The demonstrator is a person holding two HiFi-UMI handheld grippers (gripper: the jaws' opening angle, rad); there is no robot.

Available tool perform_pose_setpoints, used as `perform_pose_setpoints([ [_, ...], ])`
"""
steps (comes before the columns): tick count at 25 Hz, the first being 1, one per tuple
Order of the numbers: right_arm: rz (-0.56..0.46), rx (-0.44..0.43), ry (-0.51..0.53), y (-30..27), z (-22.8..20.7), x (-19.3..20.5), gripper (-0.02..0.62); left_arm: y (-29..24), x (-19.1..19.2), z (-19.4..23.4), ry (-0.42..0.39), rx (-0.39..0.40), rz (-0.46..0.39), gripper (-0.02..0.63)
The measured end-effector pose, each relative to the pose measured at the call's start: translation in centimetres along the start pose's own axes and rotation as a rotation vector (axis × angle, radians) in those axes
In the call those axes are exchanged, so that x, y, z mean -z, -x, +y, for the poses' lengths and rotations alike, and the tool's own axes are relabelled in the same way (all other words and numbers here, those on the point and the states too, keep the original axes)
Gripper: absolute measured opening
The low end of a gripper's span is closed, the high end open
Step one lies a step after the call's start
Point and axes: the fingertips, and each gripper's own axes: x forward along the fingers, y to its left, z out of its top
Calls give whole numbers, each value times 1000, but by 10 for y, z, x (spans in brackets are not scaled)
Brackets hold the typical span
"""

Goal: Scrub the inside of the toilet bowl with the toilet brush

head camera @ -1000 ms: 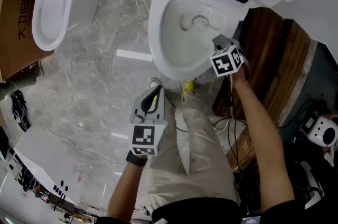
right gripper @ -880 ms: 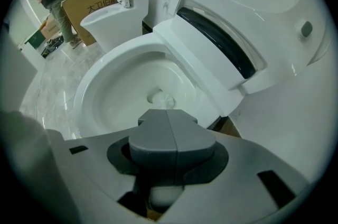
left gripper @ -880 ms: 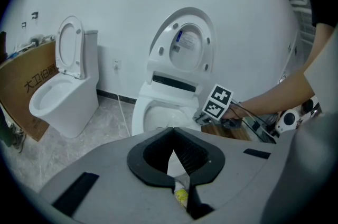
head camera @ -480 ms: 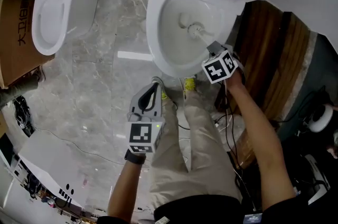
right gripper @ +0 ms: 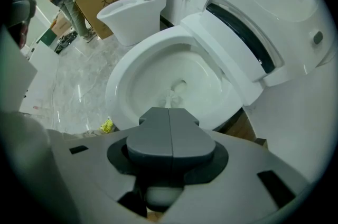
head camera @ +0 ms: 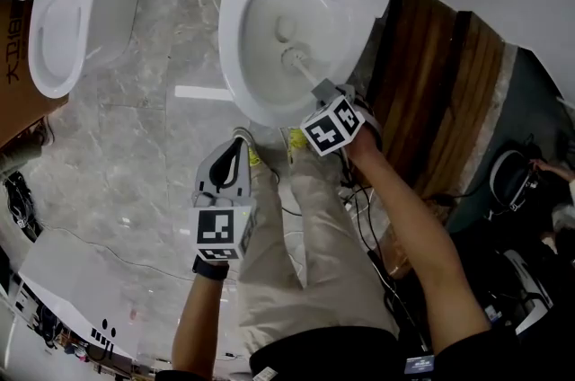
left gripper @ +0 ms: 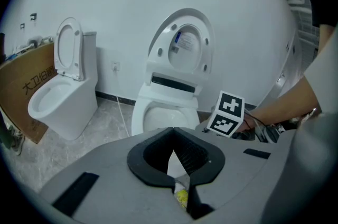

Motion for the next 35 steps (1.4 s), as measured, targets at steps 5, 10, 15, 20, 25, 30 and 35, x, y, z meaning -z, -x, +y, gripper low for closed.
perform_pose_setpoints([
  [5,-6,-61,-84,2,18,-1,160,2,-5,1,4,-2,-12,18],
  [10,-21,-184,-270,5,30,-20,160,1,0,8,15,-14,-12,18],
  [15,-13,-242,-354,-8,30,-31,160,3,2,4,23,-12,-9,18],
  [20,-80,-223,-390,-20,6,-52,160,0,4,3,25,-13,-15,18],
  [25,-116,-213,-379,-26,-7,-59,160,0,12,4,32,-23,-7,18],
  [30,-140,-207,-385,-33,-19,-64,158,2,18,8,30,-27,-2,18],
  [35,-164,-164,-374,-40,-26,-71,158,2,25,11,38,-32,3,18],
])
